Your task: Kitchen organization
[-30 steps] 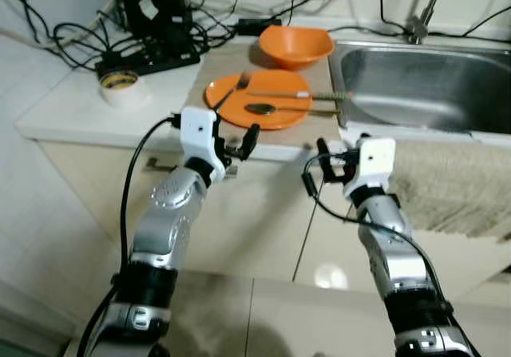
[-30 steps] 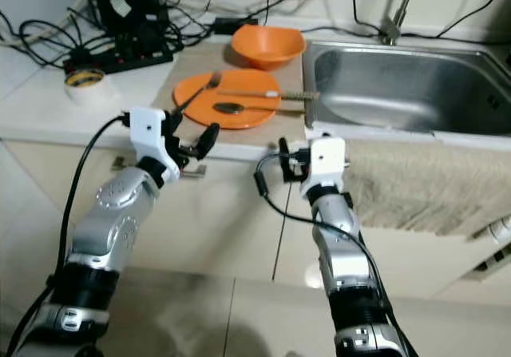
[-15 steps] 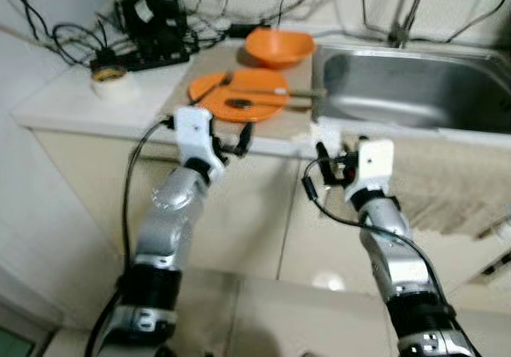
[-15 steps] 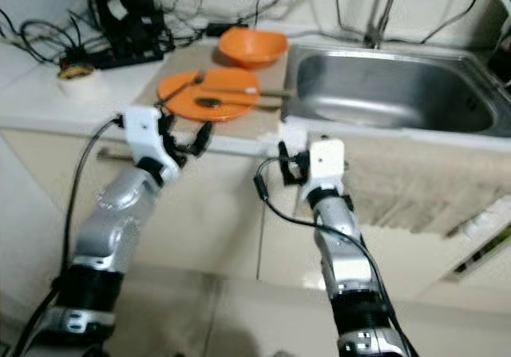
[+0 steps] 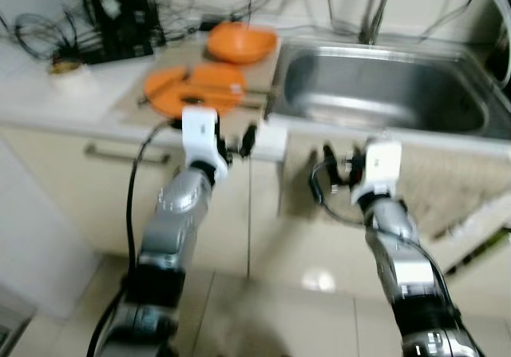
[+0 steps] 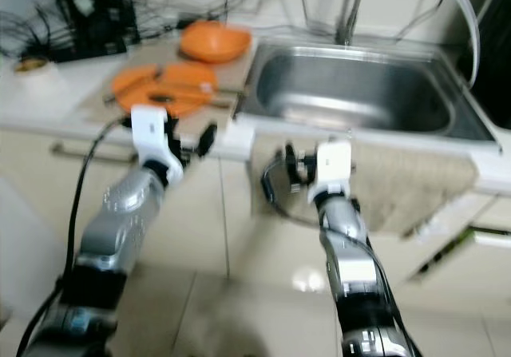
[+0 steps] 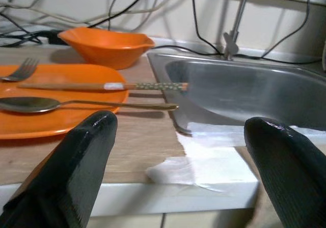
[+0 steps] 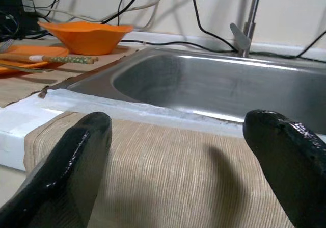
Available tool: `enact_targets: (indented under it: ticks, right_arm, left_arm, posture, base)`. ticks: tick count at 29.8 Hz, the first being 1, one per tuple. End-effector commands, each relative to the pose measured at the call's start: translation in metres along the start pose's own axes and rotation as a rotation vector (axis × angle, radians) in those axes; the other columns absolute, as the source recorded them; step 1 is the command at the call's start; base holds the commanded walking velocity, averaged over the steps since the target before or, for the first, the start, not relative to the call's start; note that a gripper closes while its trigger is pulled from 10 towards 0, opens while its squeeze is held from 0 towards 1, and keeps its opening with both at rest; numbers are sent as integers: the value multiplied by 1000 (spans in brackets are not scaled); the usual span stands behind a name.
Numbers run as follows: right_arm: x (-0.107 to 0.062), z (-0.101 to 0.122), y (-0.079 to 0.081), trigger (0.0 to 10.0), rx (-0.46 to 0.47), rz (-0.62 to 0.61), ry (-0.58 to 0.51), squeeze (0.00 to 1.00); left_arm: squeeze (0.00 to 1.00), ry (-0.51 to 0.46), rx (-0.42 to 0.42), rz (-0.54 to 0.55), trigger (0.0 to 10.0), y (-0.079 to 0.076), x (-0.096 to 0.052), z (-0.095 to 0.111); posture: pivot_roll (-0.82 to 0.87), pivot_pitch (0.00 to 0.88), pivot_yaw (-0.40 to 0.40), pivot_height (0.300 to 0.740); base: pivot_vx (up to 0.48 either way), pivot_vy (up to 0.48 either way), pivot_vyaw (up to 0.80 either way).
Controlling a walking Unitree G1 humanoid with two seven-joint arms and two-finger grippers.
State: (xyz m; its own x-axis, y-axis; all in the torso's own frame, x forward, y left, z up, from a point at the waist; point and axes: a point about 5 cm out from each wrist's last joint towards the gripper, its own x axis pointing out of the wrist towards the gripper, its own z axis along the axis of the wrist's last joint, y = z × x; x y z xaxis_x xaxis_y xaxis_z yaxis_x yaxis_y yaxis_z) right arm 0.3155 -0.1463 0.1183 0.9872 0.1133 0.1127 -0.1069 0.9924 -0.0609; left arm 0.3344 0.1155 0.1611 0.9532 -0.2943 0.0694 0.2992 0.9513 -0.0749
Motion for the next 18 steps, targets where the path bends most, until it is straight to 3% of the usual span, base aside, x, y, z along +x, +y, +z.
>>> enact_targets:
  ticks: [1,8,12,13,18]
  right_arm:
    - [4,15,-2,10000,-25,-16,-72,0]
    - [14,36,-16,10000,-51,-50,-127,0]
    - [16,44,-24,10000,-72,-76,-149,0]
    - [15,45,-31,10000,-82,-95,-148,0]
    - [11,38,-45,10000,-86,-147,-109,0]
  left_arm:
    - [0,-60,26,-4,10000,-1,1,13]
    - [0,-62,59,6,10000,9,6,24]
    - [0,-66,81,6,10000,22,6,32]
    - [0,-60,85,21,10000,34,5,36]
    - [0,-42,85,46,10000,46,4,36]
  posture:
    - [0,0,8,732]
    - [-9,0,12,732]
    - [-14,0,9,732]
    - [-14,0,9,732]
    - [-14,0,8,732]
  base:
    - [0,0,0]
    - [0,0,0]
    - [0,0,0]
    - [0,0,0]
    - [0,0,0]
